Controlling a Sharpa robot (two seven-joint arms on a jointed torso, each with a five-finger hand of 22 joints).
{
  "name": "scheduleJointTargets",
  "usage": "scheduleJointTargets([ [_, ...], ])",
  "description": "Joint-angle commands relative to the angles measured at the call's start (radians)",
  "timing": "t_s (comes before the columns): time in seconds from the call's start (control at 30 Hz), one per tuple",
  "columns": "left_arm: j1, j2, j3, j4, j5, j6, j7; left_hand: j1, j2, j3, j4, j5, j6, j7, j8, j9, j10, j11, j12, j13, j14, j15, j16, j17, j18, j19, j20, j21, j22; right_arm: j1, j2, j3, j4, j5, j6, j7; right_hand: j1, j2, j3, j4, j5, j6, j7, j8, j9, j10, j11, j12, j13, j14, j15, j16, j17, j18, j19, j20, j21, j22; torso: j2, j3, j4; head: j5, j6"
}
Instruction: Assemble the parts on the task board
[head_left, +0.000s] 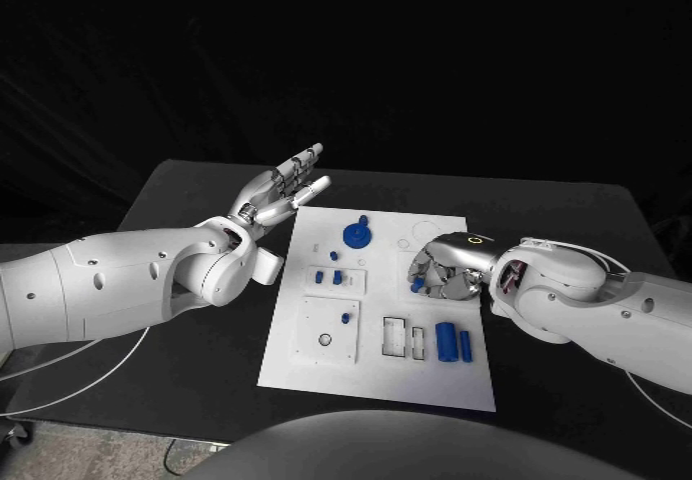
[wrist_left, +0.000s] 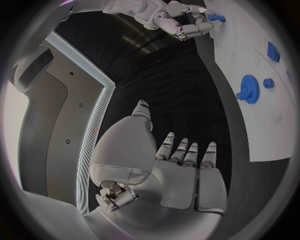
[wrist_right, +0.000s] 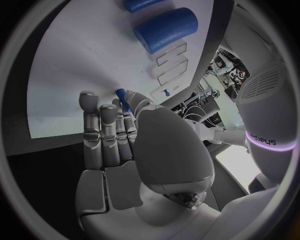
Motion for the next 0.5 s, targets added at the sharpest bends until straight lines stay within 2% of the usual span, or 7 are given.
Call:
scheduleJointTargets([
  [0.03,0.0,0.0,0.001,0.003,0.007,0.033,0.007,0.006,0.015,-0.01,0.001,0.013,0.0,0.007,0.0,-0.001,-0.001,0.011,0.005,0.001,-0.001,0.006,-0.004,-0.001,0.017,-0.001,0.011,0.001,0.002,0.0,-0.004,0.0,0.009,-0.014,-0.043,0.028,0.008,0.005,0.011,-0.003,0.003,0.019,-0.003,0.012,0.014,0.027,-0.008,0.005,0.001,0.014,-0.005,0.01,0.01,-0.02,0.013,-0.003,0.025,0.07,-0.001,-0.0002,0.0,0.002,0.0],
  [0.23,0.0,-0.001,0.001,0.002,0.008,0.036,0.005,0.016,0.029,-0.017,0.001,0.023,0.0,0.01,0.0,-0.001,-0.002,0.013,0.006,0.001,-0.001,0.007,-0.004,-0.001,0.021,0.0,0.013,0.001,0.003,0.013,-0.022,0.001,0.038,0.021,-0.069,0.024,0.01,0.009,0.021,-0.012,-0.003,0.032,-0.008,0.017,0.025,0.058,-0.017,0.002,-0.001,0.031,-0.012,0.02,0.021,-0.024,0.025,-0.011,0.054,0.074,-0.001,-0.0002,-0.0001,0.004,0.0],
  [0.5,0.0,0.004,0.001,-0.001,0.02,0.048,-0.003,0.044,0.067,-0.041,0.0,0.056,0.004,0.019,0.001,0.0,-0.002,0.024,0.013,0.002,-0.001,0.013,-0.004,-0.001,0.032,0.002,0.015,0.003,0.011,0.061,-0.044,0.001,0.095,0.081,-0.061,0.002,0.004,0.008,0.023,-0.012,-0.01,0.037,-0.011,0.018,0.03,0.067,-0.019,-0.005,-0.004,0.037,-0.014,0.021,0.022,-0.024,0.028,-0.014,0.059,0.074,-0.002,-0.0007,0.0003,0.003,0.0],
])
